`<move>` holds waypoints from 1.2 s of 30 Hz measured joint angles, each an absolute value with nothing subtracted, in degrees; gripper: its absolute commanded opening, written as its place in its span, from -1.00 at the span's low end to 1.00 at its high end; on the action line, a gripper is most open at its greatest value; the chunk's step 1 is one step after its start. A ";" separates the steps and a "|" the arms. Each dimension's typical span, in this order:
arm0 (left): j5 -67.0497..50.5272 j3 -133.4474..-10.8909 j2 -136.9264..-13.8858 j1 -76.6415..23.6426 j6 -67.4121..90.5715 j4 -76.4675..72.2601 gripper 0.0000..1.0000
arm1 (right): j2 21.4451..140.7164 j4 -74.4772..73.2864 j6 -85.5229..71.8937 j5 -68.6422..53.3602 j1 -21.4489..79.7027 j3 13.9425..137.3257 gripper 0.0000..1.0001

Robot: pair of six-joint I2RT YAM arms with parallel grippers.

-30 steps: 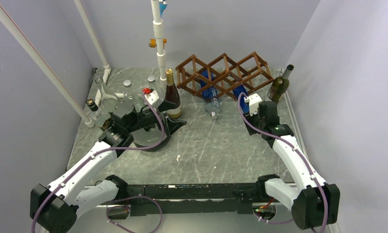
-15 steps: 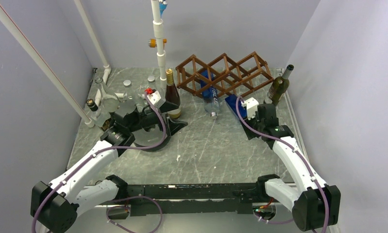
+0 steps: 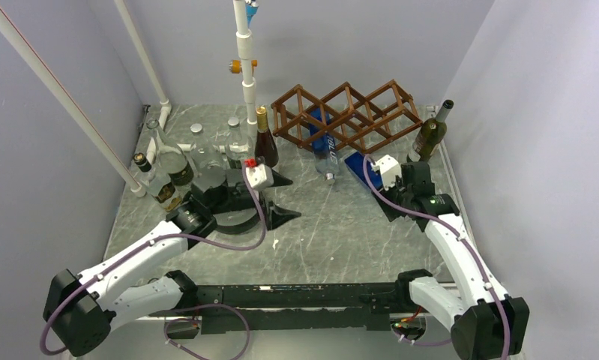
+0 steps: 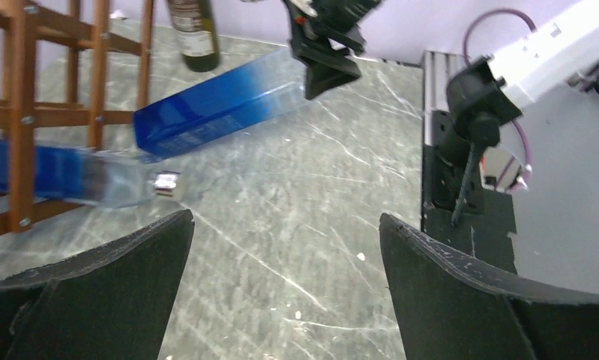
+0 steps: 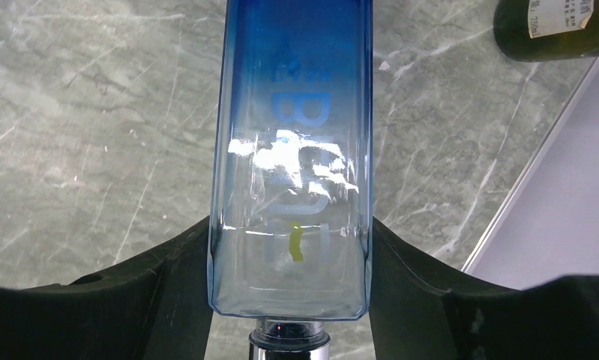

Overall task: Take the wine bottle off the wine rack
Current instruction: Pick up the wine bottle from the wine rack, then place the wine bottle at the center of the board.

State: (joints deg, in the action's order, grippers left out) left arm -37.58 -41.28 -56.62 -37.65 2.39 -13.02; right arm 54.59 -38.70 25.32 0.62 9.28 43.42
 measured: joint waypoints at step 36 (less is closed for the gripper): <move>-24.56 -47.92 -87.20 -59.55 -28.45 -29.43 0.99 | 53.12 -67.22 57.17 -11.25 9.08 58.02 -1.00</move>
State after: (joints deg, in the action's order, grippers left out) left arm -24.56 -47.92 -87.20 -59.55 -28.45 -29.43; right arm 53.12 -67.22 57.17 -11.25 9.08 58.02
